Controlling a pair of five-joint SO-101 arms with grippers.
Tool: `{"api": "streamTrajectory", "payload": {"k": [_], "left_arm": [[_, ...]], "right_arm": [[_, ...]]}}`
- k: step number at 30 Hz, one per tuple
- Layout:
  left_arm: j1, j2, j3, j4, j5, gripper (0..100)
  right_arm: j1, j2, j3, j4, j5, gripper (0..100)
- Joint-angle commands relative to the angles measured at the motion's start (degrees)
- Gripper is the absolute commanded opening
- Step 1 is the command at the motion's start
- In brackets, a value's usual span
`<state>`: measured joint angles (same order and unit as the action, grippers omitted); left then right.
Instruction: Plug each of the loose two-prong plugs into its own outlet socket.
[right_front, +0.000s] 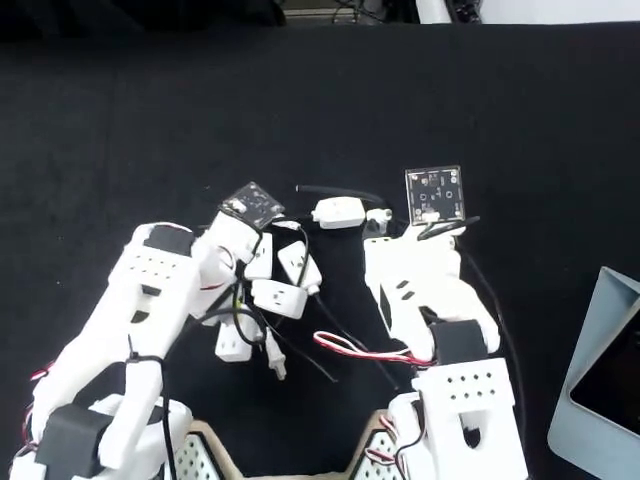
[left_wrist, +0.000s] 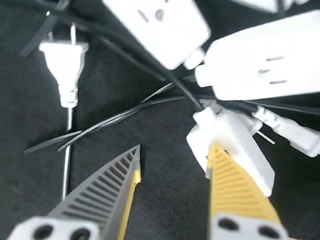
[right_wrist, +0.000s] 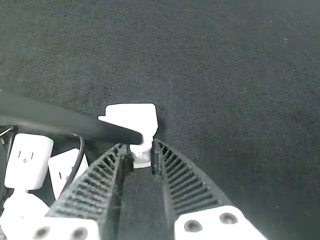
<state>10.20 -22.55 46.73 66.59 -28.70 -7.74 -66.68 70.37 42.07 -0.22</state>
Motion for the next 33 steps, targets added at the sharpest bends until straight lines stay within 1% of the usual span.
{"api": "streamTrajectory", "payload": {"k": [1, 6, 11, 15, 20, 26, 33], "left_arm": [[5.32, -0.70, 0.75, 0.35, 2.64, 22], [10.24, -0.70, 1.27, -0.26, 5.71, 22], [12.35, -0.53, 1.27, -1.49, 7.65, 22], [11.65, -0.70, 1.19, -0.97, 7.65, 22], [10.86, -0.79, -0.22, 3.43, 7.82, 22], [10.77, -0.79, -2.51, 8.53, 10.64, 22], [11.03, -0.79, -0.31, 8.44, 11.34, 22]], "right_arm": [[-0.88, -0.75, -0.57, -1.05, -0.09, 1.4], [-0.88, -0.75, -0.57, -1.05, -0.09, 1.4], [-0.88, -0.75, -0.57, -1.05, -0.18, 1.5], [-0.88, -0.75, -0.48, -1.05, -0.18, 1.5], [-0.88, -0.75, -0.48, -1.05, -0.18, 1.5], [-0.88, -0.75, -0.48, -1.05, -0.18, 1.5], [-0.88, -0.75, -0.48, -1.05, -0.18, 1.5]]}}
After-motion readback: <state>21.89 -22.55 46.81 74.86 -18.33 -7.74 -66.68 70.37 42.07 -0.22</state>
